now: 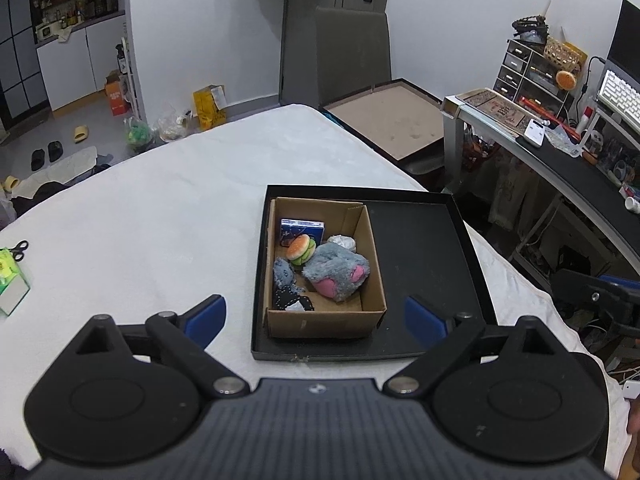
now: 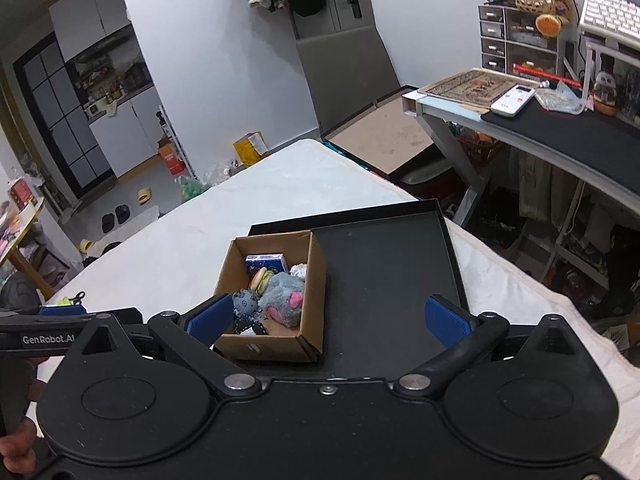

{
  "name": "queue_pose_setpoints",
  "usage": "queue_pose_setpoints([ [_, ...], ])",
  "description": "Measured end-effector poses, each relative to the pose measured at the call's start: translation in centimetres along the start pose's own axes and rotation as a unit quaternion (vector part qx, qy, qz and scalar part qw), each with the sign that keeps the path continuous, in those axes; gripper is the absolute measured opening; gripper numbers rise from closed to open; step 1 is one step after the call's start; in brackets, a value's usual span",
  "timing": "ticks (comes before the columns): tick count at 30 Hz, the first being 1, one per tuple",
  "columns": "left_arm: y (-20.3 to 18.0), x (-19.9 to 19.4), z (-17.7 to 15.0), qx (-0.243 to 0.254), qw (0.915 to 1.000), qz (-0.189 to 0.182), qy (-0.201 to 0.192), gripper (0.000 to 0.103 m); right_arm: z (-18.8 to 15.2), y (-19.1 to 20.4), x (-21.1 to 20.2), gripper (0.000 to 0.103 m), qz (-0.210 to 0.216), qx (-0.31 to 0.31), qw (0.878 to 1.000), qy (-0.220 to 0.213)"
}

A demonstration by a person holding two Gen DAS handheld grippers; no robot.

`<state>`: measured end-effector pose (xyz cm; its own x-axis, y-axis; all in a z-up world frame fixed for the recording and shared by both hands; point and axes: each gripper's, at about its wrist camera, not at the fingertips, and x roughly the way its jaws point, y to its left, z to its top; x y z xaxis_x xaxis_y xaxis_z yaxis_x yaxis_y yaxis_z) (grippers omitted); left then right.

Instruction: Organize soft objects

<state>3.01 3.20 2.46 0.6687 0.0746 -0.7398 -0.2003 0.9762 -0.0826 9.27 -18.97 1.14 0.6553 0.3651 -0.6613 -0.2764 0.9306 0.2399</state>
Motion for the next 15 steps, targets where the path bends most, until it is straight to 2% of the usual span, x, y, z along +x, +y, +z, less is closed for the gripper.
queue_pose_setpoints([
  [7,0.5,-2.5,-0.8,0.001,0.9999,0.002,-0.01,0.096,-0.4,0.6,-2.4,0.103,-0.004,-0.018,1.0,-0.005],
  [15,0.5,-5.9,-2.0,0.004,0.9992,0.004,-0.04,0.097,-0.9,0.7,-5.7,0.103,-0.016,-0.019,0.999,-0.023],
])
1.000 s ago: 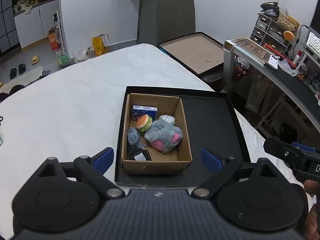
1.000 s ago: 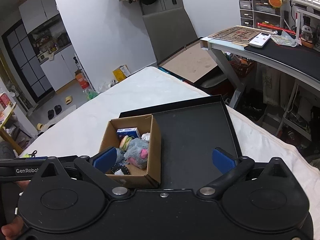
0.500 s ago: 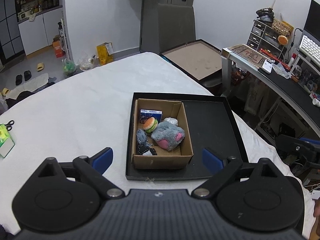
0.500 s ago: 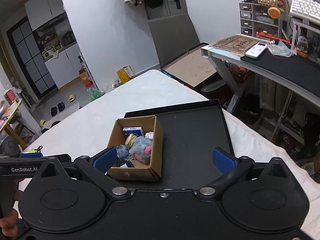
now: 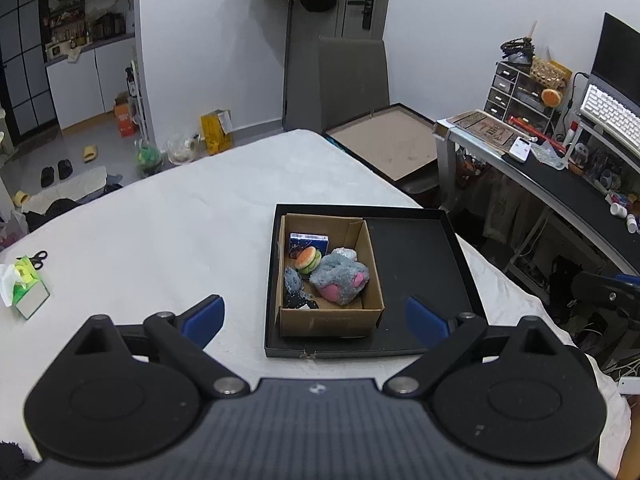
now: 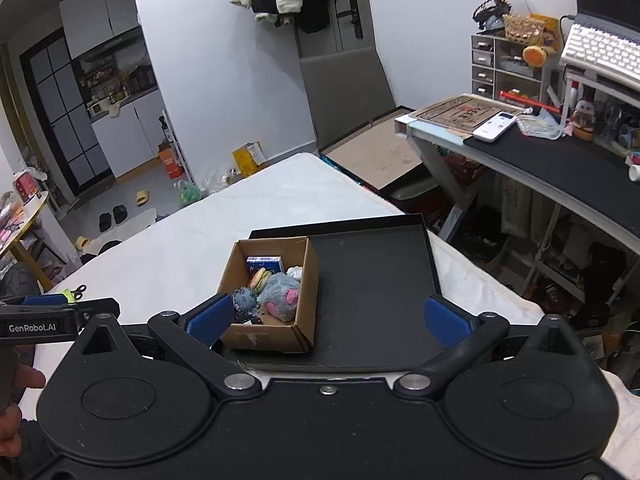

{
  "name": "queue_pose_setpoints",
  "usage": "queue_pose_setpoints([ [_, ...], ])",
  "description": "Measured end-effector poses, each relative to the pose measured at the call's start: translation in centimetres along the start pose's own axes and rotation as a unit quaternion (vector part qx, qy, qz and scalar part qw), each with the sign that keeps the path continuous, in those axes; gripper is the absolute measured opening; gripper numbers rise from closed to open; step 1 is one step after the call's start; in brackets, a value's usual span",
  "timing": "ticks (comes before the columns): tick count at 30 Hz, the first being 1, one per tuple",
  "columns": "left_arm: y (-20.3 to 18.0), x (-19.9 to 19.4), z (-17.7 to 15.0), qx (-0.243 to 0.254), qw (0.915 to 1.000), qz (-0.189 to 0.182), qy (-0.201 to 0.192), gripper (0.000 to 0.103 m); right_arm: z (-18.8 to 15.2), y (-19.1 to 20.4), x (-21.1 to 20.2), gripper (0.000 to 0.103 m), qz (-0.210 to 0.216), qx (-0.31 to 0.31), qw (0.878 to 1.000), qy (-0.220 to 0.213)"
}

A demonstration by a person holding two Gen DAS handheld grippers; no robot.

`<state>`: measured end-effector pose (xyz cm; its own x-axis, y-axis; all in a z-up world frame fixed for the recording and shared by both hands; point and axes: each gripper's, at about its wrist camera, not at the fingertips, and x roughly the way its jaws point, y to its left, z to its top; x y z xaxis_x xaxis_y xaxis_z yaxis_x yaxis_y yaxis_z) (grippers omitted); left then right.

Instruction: Organize soft objects

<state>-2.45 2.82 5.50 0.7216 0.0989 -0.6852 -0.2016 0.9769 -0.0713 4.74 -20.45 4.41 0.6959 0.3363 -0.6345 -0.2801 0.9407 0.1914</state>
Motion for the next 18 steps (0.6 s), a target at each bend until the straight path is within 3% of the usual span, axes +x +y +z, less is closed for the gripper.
queue_pose_setpoints([
  [18,-1.3,-5.8,-2.0,0.027,0.999,0.0,-0.035,0.1,-1.6,0.6,-4.7,0.103,-0.001,-0.008,1.0,-0.03],
])
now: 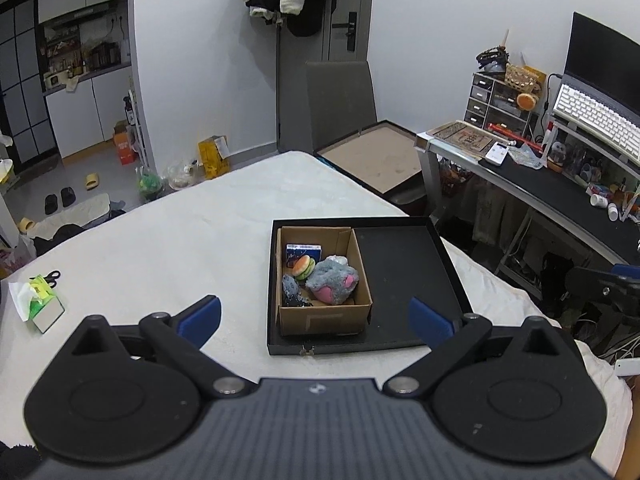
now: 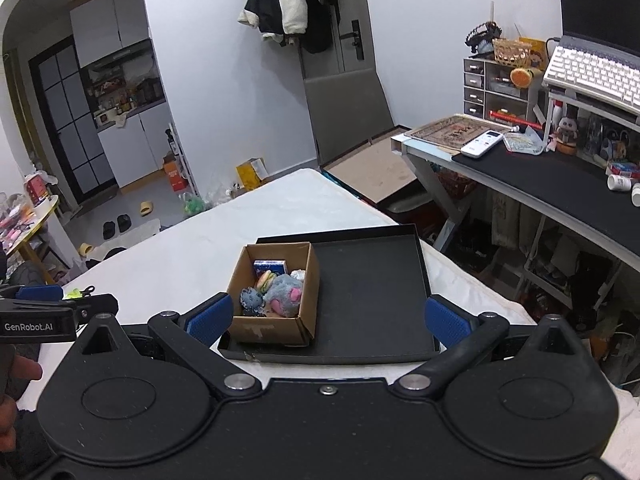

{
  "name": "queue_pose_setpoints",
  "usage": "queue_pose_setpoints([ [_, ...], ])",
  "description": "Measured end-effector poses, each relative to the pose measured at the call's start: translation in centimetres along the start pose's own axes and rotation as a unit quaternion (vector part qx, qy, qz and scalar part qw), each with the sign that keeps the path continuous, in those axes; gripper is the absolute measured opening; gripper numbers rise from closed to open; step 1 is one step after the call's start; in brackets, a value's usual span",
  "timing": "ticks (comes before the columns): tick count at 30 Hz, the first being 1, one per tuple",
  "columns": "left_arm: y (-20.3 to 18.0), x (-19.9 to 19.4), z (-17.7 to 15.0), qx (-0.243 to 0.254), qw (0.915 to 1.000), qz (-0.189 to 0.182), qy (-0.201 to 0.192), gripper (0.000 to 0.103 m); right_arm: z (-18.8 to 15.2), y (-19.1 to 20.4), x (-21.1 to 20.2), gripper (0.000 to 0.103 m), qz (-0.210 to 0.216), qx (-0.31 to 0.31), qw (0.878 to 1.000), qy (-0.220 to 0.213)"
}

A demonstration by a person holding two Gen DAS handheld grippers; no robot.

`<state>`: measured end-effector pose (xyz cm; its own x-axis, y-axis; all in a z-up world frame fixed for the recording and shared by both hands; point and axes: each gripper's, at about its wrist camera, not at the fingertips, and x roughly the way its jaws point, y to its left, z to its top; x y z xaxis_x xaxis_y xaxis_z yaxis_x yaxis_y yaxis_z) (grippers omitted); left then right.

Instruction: Organize soft objects

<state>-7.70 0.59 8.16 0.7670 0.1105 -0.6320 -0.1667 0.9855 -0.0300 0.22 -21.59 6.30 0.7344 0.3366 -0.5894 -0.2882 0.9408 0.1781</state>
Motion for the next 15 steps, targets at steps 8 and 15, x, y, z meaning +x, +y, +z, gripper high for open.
queue_pose_setpoints([
  [8,0.2,-1.2,0.0,-0.004,0.9999,0.0,-0.012,0.1,-0.1,0.2,-0.3,0.103,0.018,0.007,1.0,0.011],
  [15,0.2,-1.3,-0.1,-0.002,0.9999,-0.005,-0.011,0.101,-0.2,0.6,-0.6,0.103,0.014,0.001,1.0,0.014],
])
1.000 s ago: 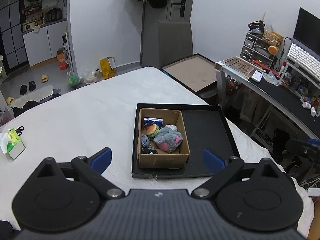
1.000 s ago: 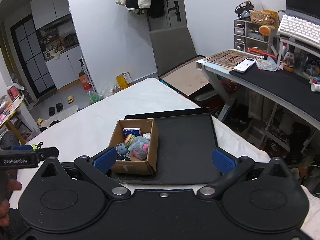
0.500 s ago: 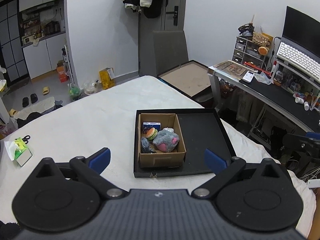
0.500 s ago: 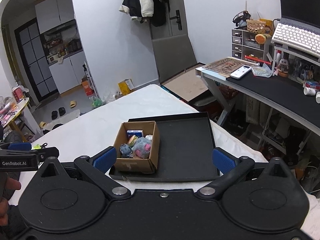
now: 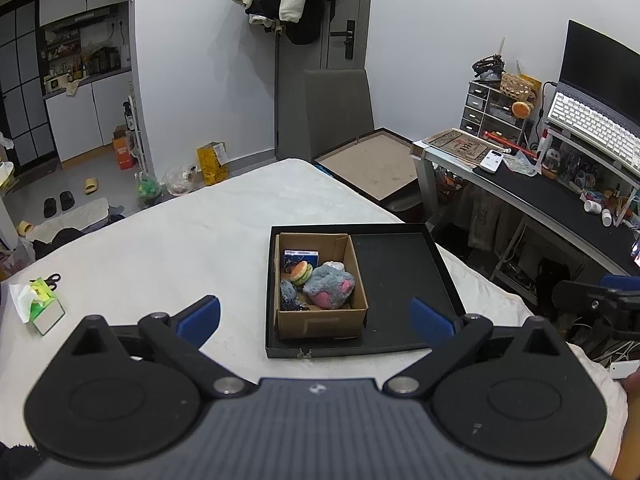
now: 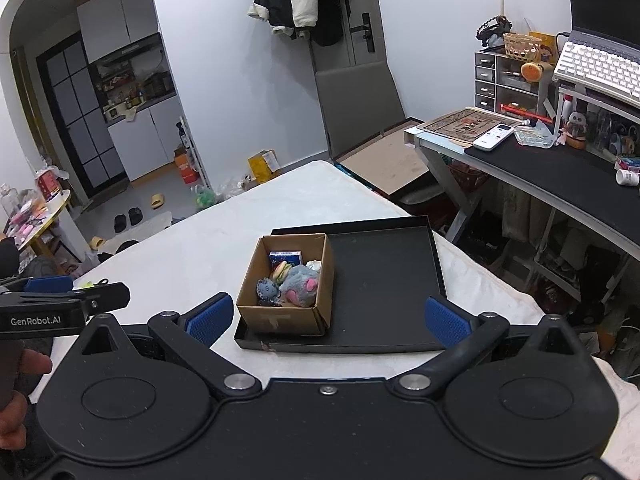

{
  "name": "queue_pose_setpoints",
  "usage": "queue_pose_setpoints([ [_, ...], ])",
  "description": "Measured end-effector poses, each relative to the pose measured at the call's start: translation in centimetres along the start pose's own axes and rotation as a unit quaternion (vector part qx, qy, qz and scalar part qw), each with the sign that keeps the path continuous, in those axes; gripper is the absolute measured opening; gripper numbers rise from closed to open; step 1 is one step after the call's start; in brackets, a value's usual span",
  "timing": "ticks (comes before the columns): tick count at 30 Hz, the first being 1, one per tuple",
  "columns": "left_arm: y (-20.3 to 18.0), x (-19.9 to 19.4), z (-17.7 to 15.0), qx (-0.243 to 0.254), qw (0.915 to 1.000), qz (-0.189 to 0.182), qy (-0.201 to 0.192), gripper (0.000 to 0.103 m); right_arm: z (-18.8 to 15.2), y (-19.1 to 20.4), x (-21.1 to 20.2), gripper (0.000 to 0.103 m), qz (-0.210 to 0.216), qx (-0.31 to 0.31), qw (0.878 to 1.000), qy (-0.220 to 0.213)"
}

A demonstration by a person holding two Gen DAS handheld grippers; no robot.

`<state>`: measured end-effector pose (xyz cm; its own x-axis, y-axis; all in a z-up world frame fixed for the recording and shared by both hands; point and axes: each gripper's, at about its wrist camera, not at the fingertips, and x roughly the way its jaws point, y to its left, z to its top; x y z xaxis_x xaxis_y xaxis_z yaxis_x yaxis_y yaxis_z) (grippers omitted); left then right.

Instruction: Organize soft objects

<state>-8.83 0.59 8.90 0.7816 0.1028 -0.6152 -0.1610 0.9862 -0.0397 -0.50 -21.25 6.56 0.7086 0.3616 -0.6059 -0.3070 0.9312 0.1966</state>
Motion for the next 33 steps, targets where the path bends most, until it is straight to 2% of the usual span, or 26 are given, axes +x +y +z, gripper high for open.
queue_pose_setpoints([
  [33,0.5,1.5,-0.5,-0.011,0.9996,-0.003,0.027,0.101,-0.1,-0.1,0.4,0.103,-0.001,0.004,1.0,0.015],
])
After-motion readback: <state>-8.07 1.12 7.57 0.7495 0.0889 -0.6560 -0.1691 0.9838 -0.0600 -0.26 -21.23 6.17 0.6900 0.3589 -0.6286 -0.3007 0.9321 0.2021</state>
